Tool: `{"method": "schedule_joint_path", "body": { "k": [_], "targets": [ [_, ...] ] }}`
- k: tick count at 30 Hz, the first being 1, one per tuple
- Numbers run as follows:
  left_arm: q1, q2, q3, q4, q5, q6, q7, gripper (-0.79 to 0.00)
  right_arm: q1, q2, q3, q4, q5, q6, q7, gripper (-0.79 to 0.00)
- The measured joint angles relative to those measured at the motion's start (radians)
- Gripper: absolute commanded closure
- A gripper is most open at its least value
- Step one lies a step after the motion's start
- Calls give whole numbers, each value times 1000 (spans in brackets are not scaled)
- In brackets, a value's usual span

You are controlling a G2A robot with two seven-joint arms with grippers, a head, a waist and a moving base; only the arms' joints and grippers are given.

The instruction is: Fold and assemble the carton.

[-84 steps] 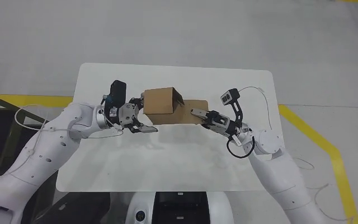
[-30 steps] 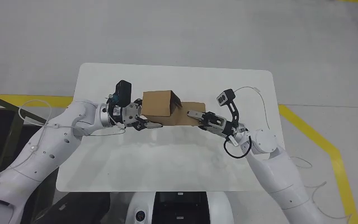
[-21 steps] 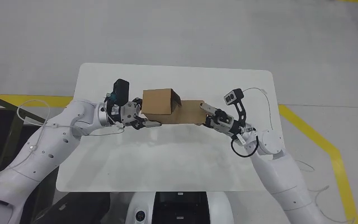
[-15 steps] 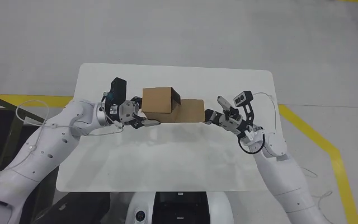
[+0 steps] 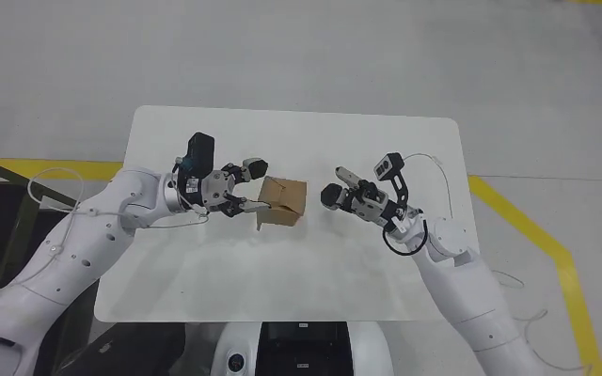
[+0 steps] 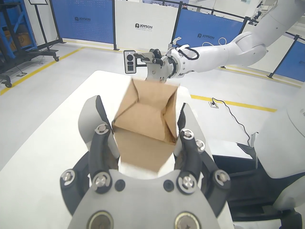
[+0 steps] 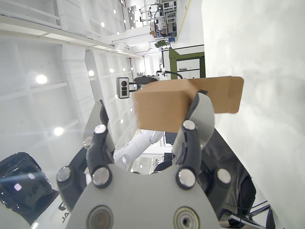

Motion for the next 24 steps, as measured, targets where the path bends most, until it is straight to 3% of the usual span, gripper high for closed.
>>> {"method": "schedule_joint_path", "body": {
  "k": [4, 11, 15, 18, 24],
  "targets": [
    [-8, -6, 8, 14, -9, 0, -6, -536, -7, 1, 12, -4, 5, -8, 6, -209],
    [-19, -17, 8, 41, -12, 0, -8, -585, -7, 2, 9, 23, -40, 3, -5, -391],
    [-16, -18, -10, 51, -13, 0, 6, -785, -14, 5, -8, 25, -159, -7, -33, -634],
    [-8, -16, -27, 56, -20, 0, 18, -785, -28, 9, -15, 5, -234, -9, -49, -785],
    [15, -11, -54, 62, -41, 0, 14, -785, -69, 20, -7, -73, -364, 36, -87, -785]
  ]
}}
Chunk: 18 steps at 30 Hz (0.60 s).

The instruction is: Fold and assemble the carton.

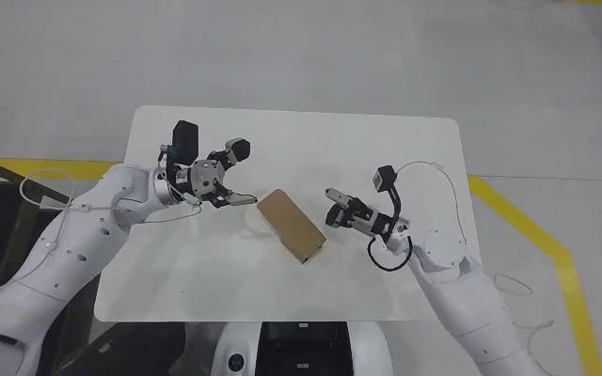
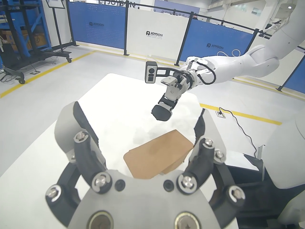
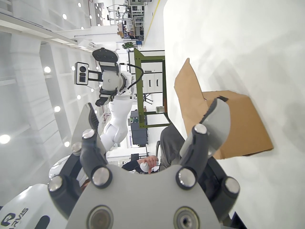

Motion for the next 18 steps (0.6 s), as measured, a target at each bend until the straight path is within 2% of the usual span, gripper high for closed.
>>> {"method": "schedule_joint_path", "body": {
  "k": [4, 9, 14, 18],
  "targets": [
    [11, 1, -8, 1, -12, 0, -17, -785, -44, 9, 2, -56, -86, 60, -11, -785],
    [25, 2, -25, 2, -16, 0, -25, -785, -115, 20, 14, -118, -103, 103, 3, -785],
    [41, 4, -48, -2, -18, 0, -18, -785, -168, 26, 16, -187, -95, 79, 14, -785],
    [53, 4, -60, -10, -16, 0, -14, -785, -162, 23, -3, -195, -88, 58, 6, -785]
  ]
}}
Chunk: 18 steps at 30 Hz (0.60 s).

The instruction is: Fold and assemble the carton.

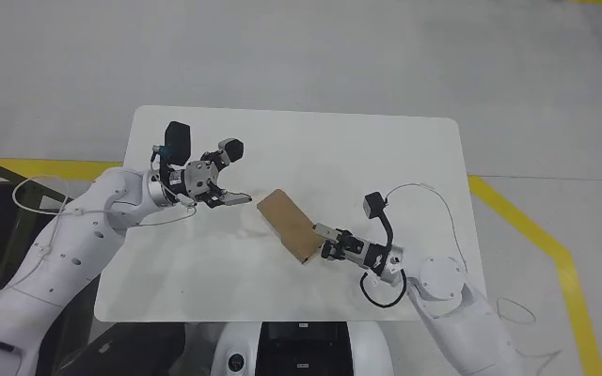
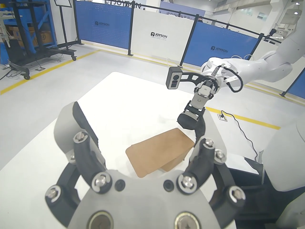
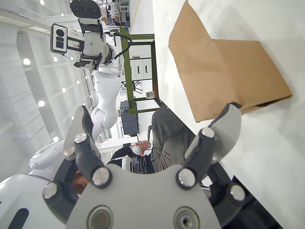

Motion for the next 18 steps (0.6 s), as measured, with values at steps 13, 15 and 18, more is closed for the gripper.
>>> {"method": "schedule_joint_path", "body": {
  "k": [13, 15, 18],
  "targets": [
    [26, -2, -26, -8, 8, 0, 2, -785, 36, -7, -40, 66, 17, 19, -15, -785],
    [29, -2, -29, -10, 8, 0, 1, -785, 26, -4, -34, 62, 13, 21, -16, -785],
    [33, -2, -33, -14, 10, 0, 1, -785, 10, 0, -24, 52, 3, 26, -18, -785]
  ]
}}
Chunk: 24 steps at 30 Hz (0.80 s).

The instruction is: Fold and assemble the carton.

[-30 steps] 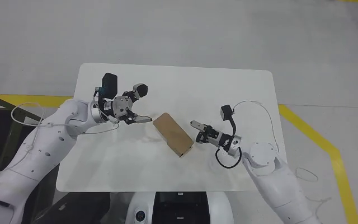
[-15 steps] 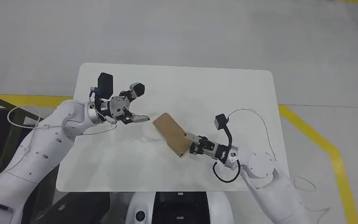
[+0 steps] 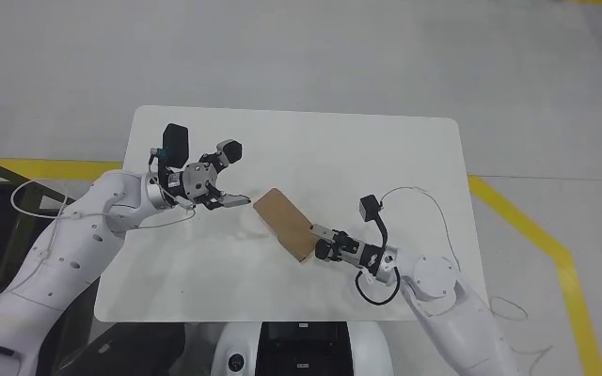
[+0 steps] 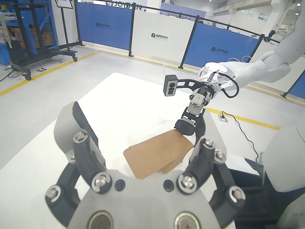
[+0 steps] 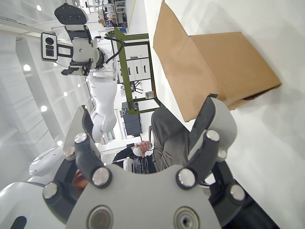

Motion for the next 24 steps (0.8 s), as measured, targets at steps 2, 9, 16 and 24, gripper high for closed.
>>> {"method": "schedule_joint_path", "body": {
  "k": [2, 9, 16, 24],
  "targets": [
    [3, 0, -2, -3, 0, 0, 0, -785, -12, 3, 8, -9, -7, 4, -2, -785],
    [9, 0, -8, -11, -1, 0, -4, -785, -53, 14, 37, -35, -28, 18, -4, -785],
    [9, -3, -8, -18, -3, 0, -13, -785, -84, 25, 82, -38, -26, 33, -10, -785],
    [4, -8, -6, -18, -7, 0, -25, -785, -89, 34, 139, -14, -10, 69, -18, -785]
  ]
}}
